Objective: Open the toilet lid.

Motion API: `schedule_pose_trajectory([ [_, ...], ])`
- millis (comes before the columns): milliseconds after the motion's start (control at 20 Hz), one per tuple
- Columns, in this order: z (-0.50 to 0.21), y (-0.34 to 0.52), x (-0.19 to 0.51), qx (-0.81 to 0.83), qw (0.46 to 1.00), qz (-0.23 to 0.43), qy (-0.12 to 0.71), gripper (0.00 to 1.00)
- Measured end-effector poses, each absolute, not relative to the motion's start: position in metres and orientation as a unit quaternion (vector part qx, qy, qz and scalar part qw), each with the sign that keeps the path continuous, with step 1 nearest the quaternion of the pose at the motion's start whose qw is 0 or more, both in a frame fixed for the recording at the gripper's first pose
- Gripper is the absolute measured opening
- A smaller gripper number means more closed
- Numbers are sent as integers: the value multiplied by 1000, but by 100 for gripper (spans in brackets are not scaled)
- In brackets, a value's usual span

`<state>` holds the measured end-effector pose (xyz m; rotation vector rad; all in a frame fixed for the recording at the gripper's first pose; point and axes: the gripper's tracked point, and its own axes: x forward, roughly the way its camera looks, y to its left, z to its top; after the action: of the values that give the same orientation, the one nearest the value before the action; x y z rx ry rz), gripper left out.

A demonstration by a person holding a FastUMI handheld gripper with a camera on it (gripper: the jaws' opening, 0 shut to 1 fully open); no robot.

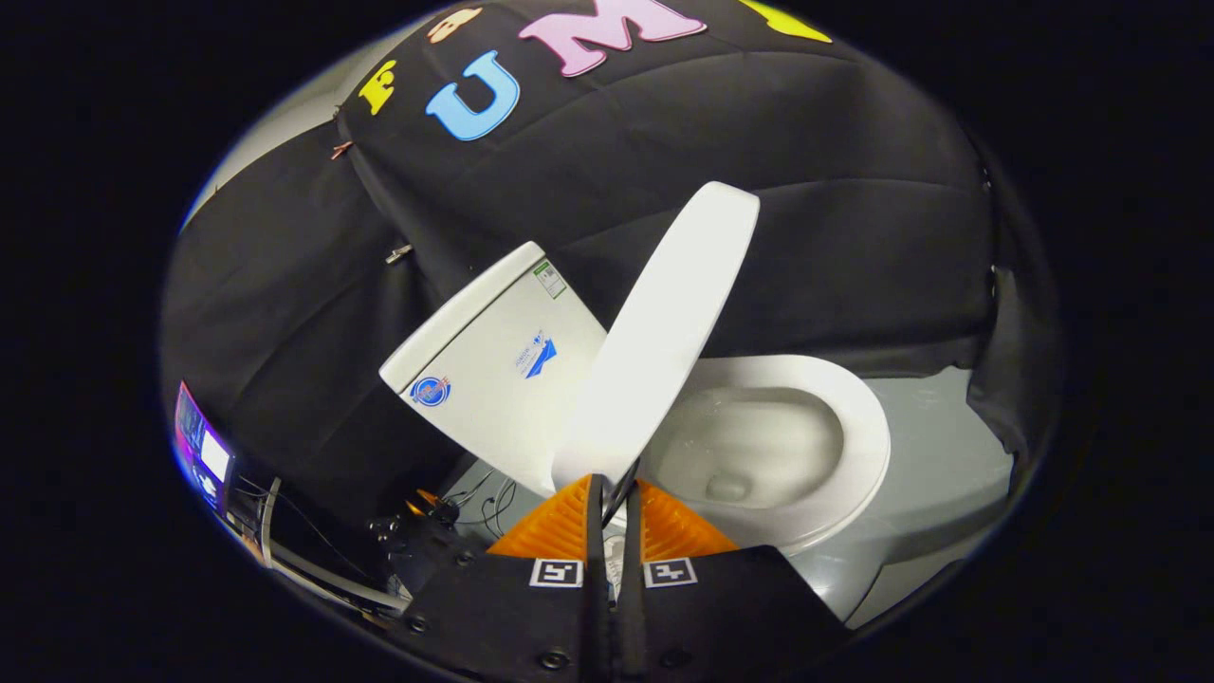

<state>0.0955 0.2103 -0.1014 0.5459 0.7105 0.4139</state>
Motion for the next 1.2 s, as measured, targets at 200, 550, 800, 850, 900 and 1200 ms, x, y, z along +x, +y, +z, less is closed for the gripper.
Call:
schedule_pose_trajectory([
  [200,-75,234,107,244,888,219,324,9],
  [550,-37,292,123,209,888,275,304,9],
  [800,-19,336,134,170,892,308,283,9],
  [850,-17,345,136,164,893,311,280,9],
  [900,-14,353,139,162,893,313,279,10],
  [1200,-9,404,148,136,893,330,274,9],
])
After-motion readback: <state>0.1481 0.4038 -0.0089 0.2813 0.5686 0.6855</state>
